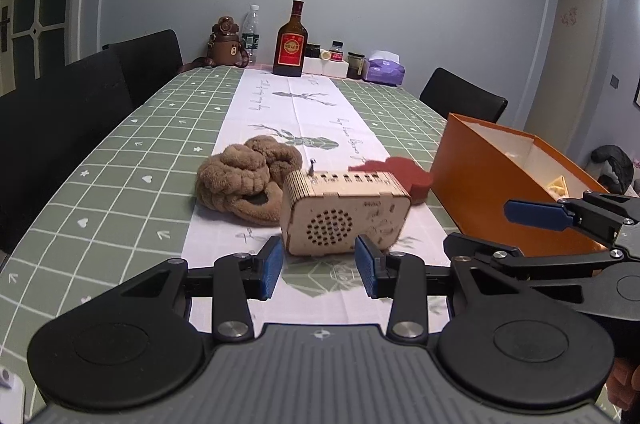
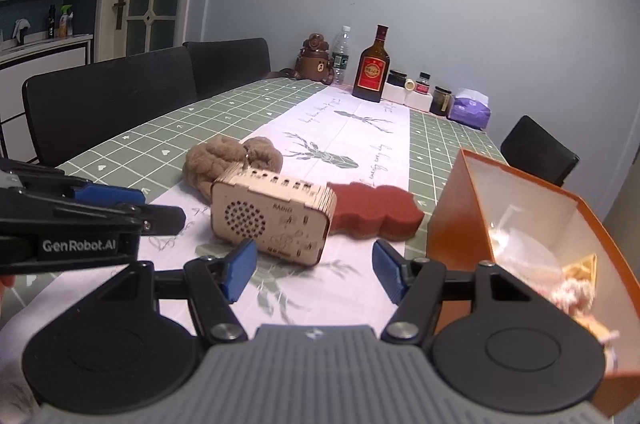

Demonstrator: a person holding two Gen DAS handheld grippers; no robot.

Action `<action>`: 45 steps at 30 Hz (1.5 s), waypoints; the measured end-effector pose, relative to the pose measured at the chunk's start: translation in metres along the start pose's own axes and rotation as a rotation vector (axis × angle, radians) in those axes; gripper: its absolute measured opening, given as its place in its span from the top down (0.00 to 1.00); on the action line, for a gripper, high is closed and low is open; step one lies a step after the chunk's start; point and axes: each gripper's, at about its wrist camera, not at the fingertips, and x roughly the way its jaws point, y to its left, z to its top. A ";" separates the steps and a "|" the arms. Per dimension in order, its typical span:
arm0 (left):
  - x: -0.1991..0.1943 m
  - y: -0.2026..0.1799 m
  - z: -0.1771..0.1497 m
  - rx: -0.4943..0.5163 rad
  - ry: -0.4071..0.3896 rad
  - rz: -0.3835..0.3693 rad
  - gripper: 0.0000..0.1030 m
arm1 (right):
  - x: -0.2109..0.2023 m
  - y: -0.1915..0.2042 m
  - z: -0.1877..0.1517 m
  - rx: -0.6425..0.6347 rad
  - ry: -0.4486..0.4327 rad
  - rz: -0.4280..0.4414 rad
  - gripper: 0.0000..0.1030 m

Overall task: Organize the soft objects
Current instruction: 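Move both tools back to the table toward the teddy bear and red sponge, then grasp the brown teddy bear with the left gripper while the right grasps the red sponge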

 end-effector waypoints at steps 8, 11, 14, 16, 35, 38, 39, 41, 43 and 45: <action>0.021 0.017 0.026 -0.030 0.000 0.005 0.56 | 0.034 -0.028 0.029 0.001 0.095 0.047 0.38; 0.030 0.021 0.041 -0.043 0.037 0.002 0.56 | 0.045 -0.038 0.043 -0.011 0.137 0.077 0.38; 0.043 0.024 0.062 -0.013 0.088 0.007 0.55 | 0.058 -0.048 0.060 -0.002 0.184 0.130 0.38; 0.052 0.026 0.076 0.003 0.124 0.018 0.52 | 0.068 -0.054 0.071 0.013 0.212 0.154 0.38; 0.176 0.044 0.109 0.225 0.393 0.095 0.26 | 0.209 -0.081 0.105 0.258 0.577 0.186 0.32; 0.185 0.049 0.105 0.215 0.409 0.090 0.26 | 0.222 -0.085 0.097 0.310 0.622 0.163 0.32; 0.187 0.049 0.103 0.220 0.414 0.091 0.25 | 0.226 -0.086 0.095 0.329 0.634 0.158 0.32; 0.191 0.049 0.101 0.243 0.419 0.109 0.23 | 0.231 -0.087 0.093 0.347 0.636 0.137 0.23; 0.195 0.048 0.098 0.255 0.424 0.128 0.23 | 0.234 -0.085 0.093 0.354 0.635 0.134 0.18; 0.198 0.049 0.096 0.251 0.424 0.136 0.23 | 0.236 -0.083 0.092 0.347 0.640 0.109 0.18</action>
